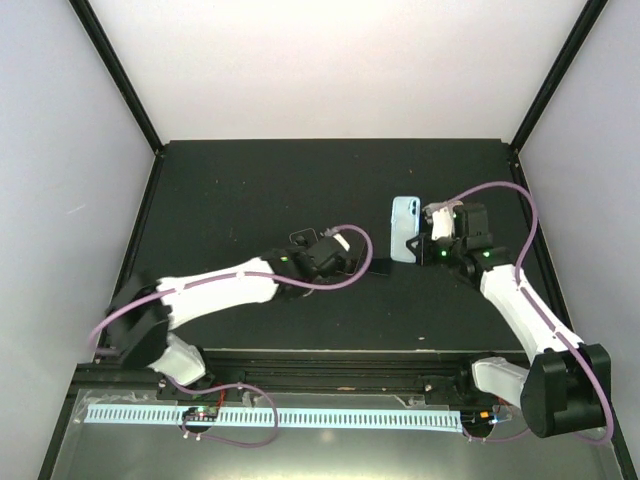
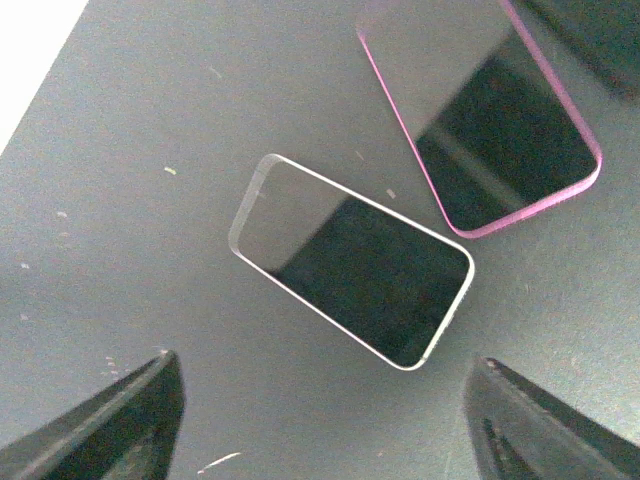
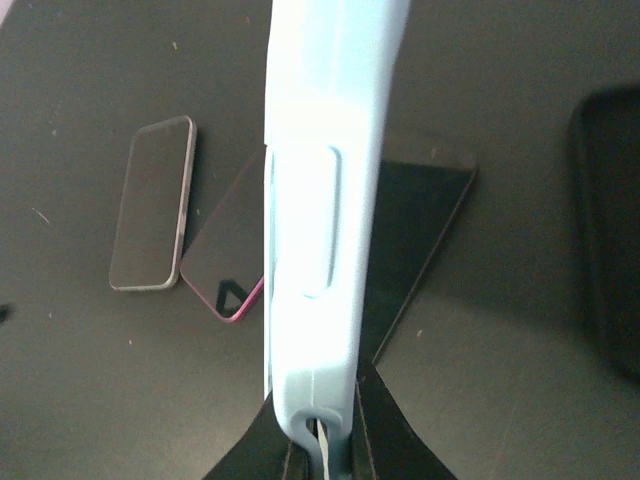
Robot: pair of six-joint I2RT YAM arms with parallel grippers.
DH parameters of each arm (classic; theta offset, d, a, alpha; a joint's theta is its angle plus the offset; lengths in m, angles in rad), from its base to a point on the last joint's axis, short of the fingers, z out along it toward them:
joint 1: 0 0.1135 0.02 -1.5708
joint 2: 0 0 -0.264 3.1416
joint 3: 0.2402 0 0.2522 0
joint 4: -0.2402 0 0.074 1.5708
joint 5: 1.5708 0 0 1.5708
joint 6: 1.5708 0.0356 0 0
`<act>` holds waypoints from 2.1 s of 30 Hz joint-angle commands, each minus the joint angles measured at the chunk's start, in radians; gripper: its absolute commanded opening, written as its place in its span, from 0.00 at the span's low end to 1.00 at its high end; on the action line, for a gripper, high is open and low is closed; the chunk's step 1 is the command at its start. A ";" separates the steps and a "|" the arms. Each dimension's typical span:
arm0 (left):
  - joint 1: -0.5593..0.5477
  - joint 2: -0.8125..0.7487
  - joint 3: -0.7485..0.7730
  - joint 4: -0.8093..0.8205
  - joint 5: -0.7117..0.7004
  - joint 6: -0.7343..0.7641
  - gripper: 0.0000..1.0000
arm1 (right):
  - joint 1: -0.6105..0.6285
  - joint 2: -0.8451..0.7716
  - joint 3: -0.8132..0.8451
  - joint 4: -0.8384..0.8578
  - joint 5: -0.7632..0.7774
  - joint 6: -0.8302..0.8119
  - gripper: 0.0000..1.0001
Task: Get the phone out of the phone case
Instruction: Place the phone at the center of the board, then move the phone case to the center of the board.
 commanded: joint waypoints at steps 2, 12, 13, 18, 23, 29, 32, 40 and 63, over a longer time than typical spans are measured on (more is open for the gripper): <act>0.011 -0.289 0.020 -0.126 0.012 -0.144 0.87 | -0.035 0.028 0.213 -0.233 -0.018 -0.334 0.01; 0.068 -0.451 -0.038 0.165 0.284 -0.350 0.92 | -0.080 0.211 0.318 -0.442 -0.002 -0.496 0.01; 0.072 -0.431 -0.014 0.153 0.291 -0.363 0.92 | -0.082 0.220 0.321 -0.446 0.006 -0.502 0.01; 0.078 -0.358 0.123 0.008 0.268 -0.368 0.90 | -0.081 0.275 0.339 -0.481 0.069 -0.535 0.01; 0.084 -0.485 0.034 -0.082 0.194 -0.361 0.93 | -0.084 0.358 0.418 -0.552 0.114 -0.593 0.01; 0.159 -0.754 -0.261 0.084 0.271 -0.186 0.98 | -0.084 0.455 0.492 -0.603 0.105 -0.573 0.01; 0.190 -0.792 -0.256 0.018 0.166 -0.189 0.98 | -0.084 0.504 0.510 -0.602 0.118 -0.566 0.01; 0.258 -0.869 -0.272 0.040 0.207 -0.186 0.98 | -0.086 0.620 0.595 -0.546 0.257 -0.490 0.01; 0.282 -0.885 -0.268 0.026 0.207 -0.177 0.98 | -0.213 0.743 0.701 -0.699 -0.052 -0.601 0.01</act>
